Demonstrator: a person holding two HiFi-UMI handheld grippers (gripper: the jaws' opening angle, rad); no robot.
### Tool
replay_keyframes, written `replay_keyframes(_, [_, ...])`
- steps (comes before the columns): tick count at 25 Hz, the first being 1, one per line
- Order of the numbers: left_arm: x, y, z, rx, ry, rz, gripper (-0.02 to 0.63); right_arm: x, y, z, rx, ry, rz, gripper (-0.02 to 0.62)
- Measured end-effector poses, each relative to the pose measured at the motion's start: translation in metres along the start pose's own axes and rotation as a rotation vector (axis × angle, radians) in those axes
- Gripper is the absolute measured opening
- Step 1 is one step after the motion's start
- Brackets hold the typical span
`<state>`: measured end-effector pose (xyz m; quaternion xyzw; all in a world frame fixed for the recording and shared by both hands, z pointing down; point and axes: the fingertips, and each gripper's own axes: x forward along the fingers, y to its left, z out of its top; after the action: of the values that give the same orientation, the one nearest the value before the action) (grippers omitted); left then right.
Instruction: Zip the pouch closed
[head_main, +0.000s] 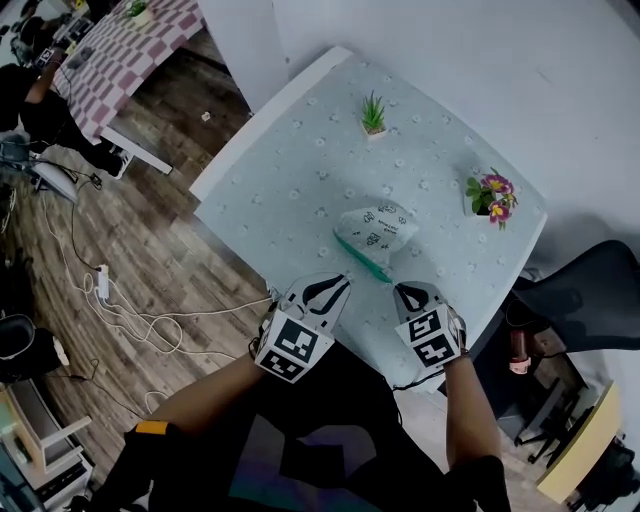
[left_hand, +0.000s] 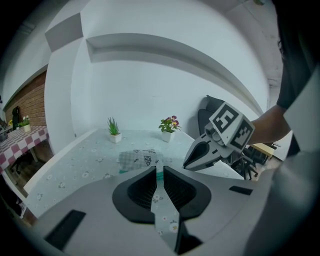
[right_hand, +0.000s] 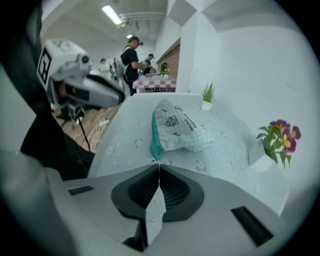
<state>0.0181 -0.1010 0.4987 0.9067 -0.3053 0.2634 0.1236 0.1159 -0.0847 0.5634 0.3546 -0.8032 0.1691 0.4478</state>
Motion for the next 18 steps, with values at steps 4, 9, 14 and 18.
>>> replay_keyframes(4, [0.000,-0.009,0.004,0.028,0.000,-0.015,0.044,-0.015,0.002,0.019,0.209,-0.116,0.116,0.021])
replay_keyframes(9, [0.000,-0.018,0.009,0.057,0.009,-0.030,0.046,-0.032,0.009,0.037,0.366,-0.215,0.217,0.021])
replay_keyframes(14, [0.010,-0.020,0.017,0.098,0.026,-0.055,0.076,-0.042,0.012,0.051,0.477,-0.295,0.280,0.021])
replay_keyframes(18, [0.019,-0.017,0.018,0.110,0.049,-0.068,0.087,-0.047,0.011,0.058,0.534,-0.341,0.304,0.021])
